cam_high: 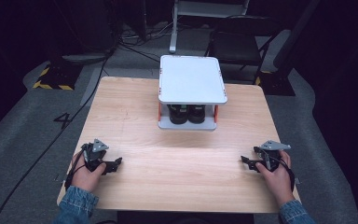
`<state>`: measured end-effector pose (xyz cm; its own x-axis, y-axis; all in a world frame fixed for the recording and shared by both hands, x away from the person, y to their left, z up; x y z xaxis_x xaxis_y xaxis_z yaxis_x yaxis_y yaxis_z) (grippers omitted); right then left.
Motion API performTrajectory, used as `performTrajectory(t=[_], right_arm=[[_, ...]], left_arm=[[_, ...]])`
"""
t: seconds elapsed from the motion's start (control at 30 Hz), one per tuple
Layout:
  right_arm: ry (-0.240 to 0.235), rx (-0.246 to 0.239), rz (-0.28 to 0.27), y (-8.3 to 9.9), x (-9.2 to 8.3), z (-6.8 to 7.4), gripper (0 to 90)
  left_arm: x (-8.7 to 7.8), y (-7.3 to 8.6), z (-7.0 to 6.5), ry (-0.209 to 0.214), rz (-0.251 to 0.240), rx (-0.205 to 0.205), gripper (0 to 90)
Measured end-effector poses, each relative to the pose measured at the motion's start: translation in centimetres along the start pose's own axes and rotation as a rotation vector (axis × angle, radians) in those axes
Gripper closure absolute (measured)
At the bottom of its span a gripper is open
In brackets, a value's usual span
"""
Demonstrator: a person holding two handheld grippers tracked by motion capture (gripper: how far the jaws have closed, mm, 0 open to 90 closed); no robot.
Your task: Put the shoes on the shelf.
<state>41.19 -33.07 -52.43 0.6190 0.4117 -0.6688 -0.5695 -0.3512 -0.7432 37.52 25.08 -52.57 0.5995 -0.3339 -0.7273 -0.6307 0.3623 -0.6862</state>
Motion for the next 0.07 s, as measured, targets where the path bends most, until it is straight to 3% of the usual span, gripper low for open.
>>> performTrajectory(t=[0.07], right_arm=[[0.008, 0.007, 0.014, 0.01, 0.10, 0.04, 13.9]], left_arm=[[0.15, -0.02, 0.04, 0.006, -0.005, 0.004, 13.5]])
Point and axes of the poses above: each handheld gripper's, and its own axes: x roughly forward along the jaws, y roughly out of its underside, z roughly to its left, the point moved 3 cm from there along x, roughly forward along the jaws, and after that the axes turned 2 degrees about x, right-handed, at the moved point
